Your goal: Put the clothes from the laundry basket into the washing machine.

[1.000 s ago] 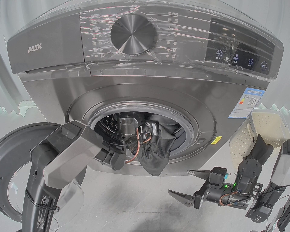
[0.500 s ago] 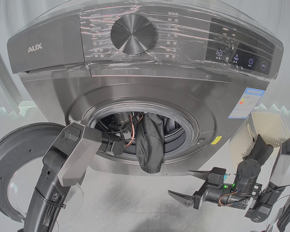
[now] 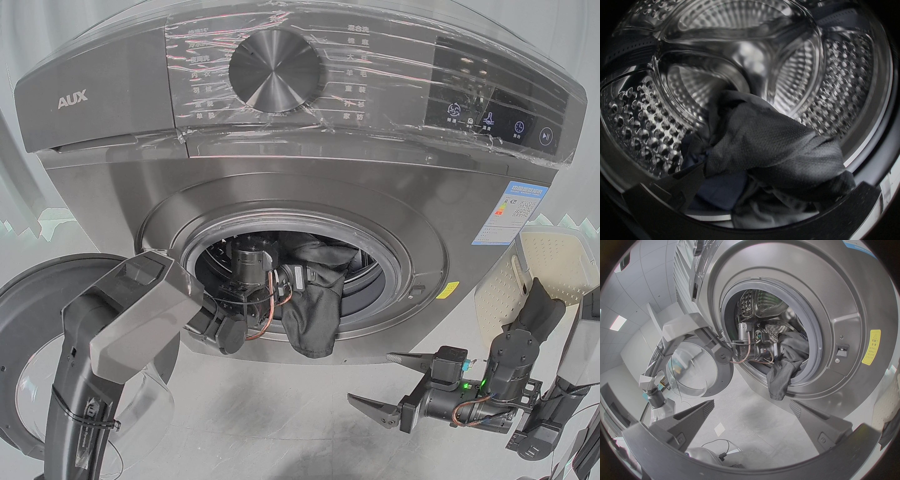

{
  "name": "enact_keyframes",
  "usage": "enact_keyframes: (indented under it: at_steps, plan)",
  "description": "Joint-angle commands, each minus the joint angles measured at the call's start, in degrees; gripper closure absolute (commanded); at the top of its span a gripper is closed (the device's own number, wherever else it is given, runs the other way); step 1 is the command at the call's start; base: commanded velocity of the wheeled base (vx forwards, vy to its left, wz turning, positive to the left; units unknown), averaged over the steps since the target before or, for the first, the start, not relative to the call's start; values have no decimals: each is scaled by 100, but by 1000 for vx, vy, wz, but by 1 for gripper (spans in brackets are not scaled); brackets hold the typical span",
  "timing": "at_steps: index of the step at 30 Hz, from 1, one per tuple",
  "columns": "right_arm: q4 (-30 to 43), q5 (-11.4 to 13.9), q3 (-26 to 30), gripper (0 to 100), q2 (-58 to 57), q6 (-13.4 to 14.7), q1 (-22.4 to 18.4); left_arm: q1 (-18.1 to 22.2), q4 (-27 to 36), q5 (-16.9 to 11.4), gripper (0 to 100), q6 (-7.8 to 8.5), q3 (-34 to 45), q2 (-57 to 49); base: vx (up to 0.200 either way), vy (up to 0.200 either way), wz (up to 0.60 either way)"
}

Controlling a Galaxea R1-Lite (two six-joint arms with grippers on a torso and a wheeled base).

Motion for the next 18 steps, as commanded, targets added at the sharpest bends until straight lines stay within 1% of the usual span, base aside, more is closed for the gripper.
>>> enact_keyframes:
  at_steps: [1, 3, 6, 7, 9, 12, 18]
  plan:
    - [-2, -1, -3, 0, 6, 2, 8, -221, 275, -556, 0, 346, 1524, -1323, 0, 0, 0]
    - [-2, -1, -3, 0, 6, 2, 8, -248, 275, -600, 0, 363, 1603, -1384, 0, 0, 0]
    - [-2, -1, -3, 0, 6, 2, 8, -300, 275, -802, 0, 381, 1806, -1551, 0, 0, 0]
    - [-2, -1, -3, 0, 6, 2, 8, -300, 275, -802, 0, 381, 1806, -1551, 0, 0, 0]
    - [-2, -1, -3, 0, 6, 2, 8, -327, 275, -1031, 0, 407, 2008, -1709, 0, 0, 0]
    - [-2, -1, -12, 0, 6, 2, 8, -353, 231, -1242, 0, 486, 2131, -1797, 0, 0, 0]
    - [-2, -1, -12, 0, 6, 2, 16, -362, 161, -1198, 0, 460, 1797, -1595, 0, 0, 0]
